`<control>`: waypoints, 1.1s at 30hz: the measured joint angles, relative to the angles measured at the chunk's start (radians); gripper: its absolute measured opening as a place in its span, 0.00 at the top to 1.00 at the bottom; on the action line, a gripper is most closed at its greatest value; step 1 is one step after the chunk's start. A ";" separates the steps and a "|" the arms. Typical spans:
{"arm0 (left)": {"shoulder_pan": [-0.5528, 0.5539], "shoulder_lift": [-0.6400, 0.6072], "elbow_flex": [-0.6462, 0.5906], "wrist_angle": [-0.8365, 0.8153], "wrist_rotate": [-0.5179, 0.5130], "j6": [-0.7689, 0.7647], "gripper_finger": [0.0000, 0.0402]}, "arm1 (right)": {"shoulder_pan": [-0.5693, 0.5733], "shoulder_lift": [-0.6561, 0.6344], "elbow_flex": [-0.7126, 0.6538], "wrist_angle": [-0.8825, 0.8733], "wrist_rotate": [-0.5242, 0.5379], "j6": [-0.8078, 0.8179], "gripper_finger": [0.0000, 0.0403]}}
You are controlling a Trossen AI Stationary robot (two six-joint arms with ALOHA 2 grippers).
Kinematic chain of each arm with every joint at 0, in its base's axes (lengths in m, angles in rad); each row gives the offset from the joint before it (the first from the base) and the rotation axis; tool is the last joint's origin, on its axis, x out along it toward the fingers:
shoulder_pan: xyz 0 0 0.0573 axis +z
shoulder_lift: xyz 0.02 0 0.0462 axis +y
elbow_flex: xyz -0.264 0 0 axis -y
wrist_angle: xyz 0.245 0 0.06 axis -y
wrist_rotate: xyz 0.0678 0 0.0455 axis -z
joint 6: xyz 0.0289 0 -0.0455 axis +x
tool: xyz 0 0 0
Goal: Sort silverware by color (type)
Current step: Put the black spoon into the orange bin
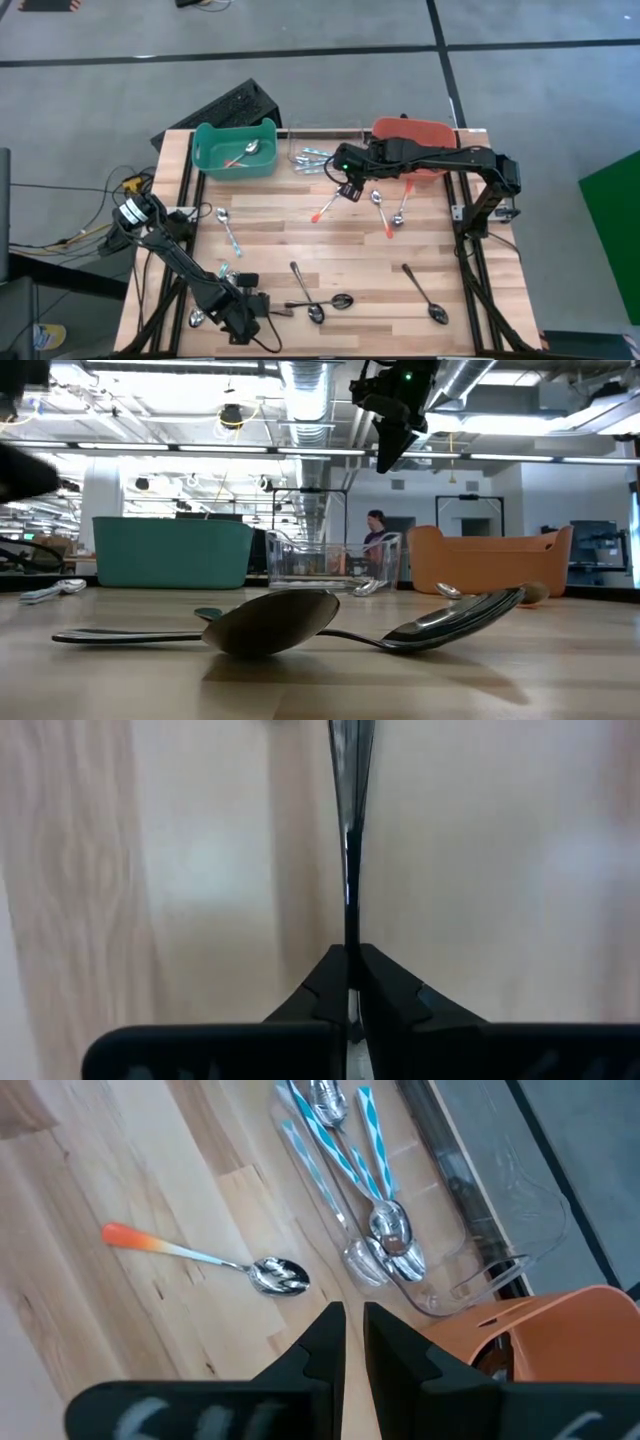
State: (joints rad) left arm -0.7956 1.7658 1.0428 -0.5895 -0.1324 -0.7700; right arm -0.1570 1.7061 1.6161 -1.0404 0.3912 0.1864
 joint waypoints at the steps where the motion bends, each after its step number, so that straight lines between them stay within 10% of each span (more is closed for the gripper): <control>1: 0.000 -0.020 0.004 -0.005 -0.002 0.000 1.00 | 0.000 0.000 0.000 0.000 0.000 0.000 0.84; 16: 0.042 -0.256 0.009 -0.142 -0.114 -0.107 1.00 | 0.037 -0.047 -0.002 -0.005 -0.133 0.029 0.84; 33: 0.443 -0.441 0.010 -0.078 -0.334 0.118 1.00 | 0.157 -0.312 0.000 0.045 -0.158 0.012 0.84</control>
State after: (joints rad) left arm -0.3529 1.3243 1.0527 -0.6671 -0.4668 -0.6522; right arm 0.0004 1.3940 1.6165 -0.9956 0.2337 0.1986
